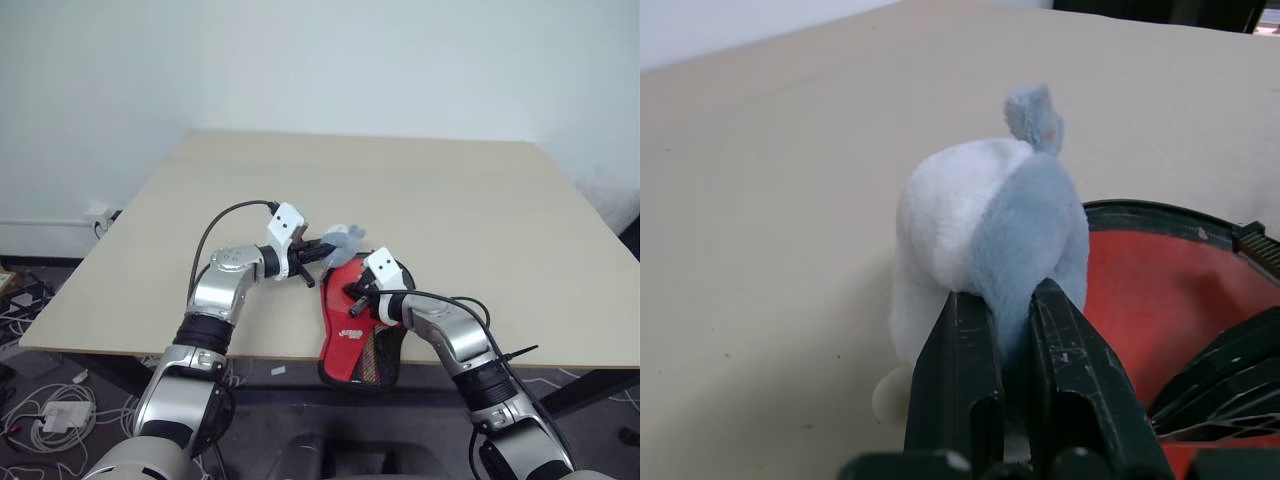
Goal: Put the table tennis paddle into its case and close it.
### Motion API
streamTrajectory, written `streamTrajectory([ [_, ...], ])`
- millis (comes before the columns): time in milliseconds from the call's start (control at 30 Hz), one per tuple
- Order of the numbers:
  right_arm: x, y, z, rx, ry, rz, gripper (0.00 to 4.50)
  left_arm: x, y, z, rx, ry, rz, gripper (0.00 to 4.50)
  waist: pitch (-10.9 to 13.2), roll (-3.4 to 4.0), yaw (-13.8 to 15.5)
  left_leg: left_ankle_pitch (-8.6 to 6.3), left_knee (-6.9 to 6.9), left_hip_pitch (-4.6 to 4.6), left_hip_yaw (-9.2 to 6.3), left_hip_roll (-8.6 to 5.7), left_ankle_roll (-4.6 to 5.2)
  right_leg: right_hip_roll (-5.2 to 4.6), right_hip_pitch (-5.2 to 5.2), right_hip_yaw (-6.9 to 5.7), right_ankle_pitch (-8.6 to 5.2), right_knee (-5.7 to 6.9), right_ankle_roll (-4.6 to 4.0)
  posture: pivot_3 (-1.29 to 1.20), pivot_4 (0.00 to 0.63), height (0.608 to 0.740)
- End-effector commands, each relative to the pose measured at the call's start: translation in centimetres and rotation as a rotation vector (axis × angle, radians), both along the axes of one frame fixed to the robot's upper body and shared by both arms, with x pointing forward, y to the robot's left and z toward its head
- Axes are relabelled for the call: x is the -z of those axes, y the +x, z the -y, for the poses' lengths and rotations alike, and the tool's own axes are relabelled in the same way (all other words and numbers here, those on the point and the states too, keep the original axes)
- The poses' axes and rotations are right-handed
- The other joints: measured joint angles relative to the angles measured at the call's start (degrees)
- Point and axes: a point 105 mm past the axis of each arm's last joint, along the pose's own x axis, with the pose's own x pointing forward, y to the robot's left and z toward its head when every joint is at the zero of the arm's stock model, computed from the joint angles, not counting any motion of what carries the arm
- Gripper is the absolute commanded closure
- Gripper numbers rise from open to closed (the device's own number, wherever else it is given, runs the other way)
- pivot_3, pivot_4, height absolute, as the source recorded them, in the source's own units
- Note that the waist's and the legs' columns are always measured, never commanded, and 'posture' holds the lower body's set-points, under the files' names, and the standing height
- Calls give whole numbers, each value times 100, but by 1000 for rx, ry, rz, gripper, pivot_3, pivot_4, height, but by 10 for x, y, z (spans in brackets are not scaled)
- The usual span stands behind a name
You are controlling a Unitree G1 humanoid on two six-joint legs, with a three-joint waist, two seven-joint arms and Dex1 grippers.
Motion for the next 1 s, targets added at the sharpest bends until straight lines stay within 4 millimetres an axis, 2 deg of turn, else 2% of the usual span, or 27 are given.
streamTrajectory([
  [33,19,0,4,28,-23,-40,4500,-19,0,4,17,-28,62,4479,0,-1,0,0,3,0,0,0,1,0,1,-1,0,2,0,0,0,707],
  [233,24,0,4,29,-22,-50,4500,-19,2,-4,-9,-20,63,4479,-1,-2,-2,0,15,4,3,0,1,2,1,2,-1,23,1,0,0,707],
  [433,27,-2,4,23,-28,-57,4500,-15,9,-24,-71,27,106,4479,-2,-2,-3,0,16,7,4,0,1,2,0,3,-1,29,1,0,0,707],
  [633,30,-5,3,15,-31,-70,4500,0,18,-49,-137,147,133,4479,-6,-7,1,0,16,8,4,0,1,0,-2,4,-1,30,1,0,0,707],
  [1000,31,-8,2,7,-34,-80,4500,10,28,-38,-147,191,189,4479,-24,-35,3,-8,11,8,4,0,12,-10,-6,4,-1,30,1,0,0,707],
])
